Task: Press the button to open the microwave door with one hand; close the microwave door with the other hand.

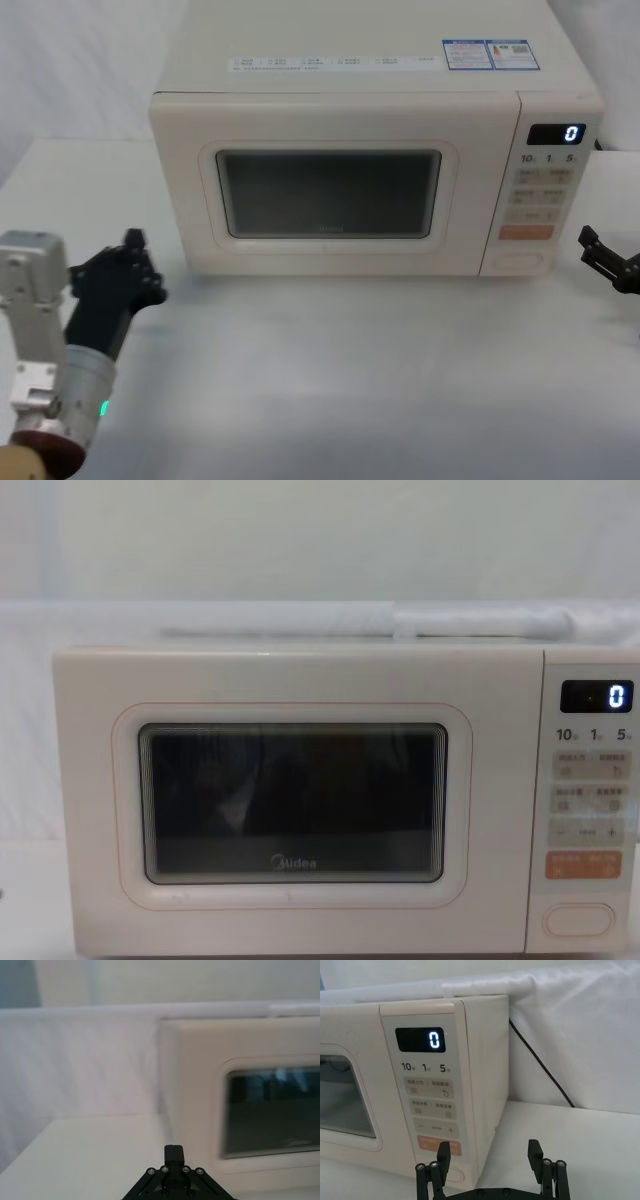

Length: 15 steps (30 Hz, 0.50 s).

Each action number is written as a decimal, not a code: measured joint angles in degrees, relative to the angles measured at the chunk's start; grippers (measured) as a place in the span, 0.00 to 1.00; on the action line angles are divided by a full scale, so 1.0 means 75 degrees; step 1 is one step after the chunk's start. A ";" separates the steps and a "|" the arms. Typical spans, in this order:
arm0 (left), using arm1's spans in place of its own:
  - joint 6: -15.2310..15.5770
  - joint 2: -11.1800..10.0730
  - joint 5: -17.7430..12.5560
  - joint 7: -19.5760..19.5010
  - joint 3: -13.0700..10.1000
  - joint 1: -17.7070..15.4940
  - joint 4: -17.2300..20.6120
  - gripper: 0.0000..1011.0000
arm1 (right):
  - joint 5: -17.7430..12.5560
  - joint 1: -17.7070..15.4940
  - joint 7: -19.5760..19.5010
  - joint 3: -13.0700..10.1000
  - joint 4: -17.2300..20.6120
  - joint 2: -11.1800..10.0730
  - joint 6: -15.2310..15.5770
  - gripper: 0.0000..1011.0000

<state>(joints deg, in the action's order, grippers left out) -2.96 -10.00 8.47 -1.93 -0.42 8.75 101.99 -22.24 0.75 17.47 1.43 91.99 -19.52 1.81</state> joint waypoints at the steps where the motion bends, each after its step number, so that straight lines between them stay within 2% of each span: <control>1: -0.0042 0.0015 0.0024 0.0000 0.0069 0.0015 -0.0061 0.00 | 0.0000 -0.0001 0.0000 0.0000 0.0000 0.0000 0.0000 0.99; 7: -0.0224 0.0120 0.0153 -0.0044 0.0409 0.0029 -0.0492 0.00 | 0.0000 -0.0001 0.0000 0.0000 -0.0001 0.0001 0.0000 0.99; 15: -0.0175 0.0221 0.0202 -0.0252 0.0574 -0.0068 -0.0865 0.00 | 0.0000 0.0000 0.0000 0.0000 0.0000 0.0000 0.0000 0.99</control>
<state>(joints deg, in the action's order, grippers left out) -4.26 -8.34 9.98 -3.82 3.88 8.23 95.51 -22.24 0.75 17.47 1.43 91.99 -19.52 1.81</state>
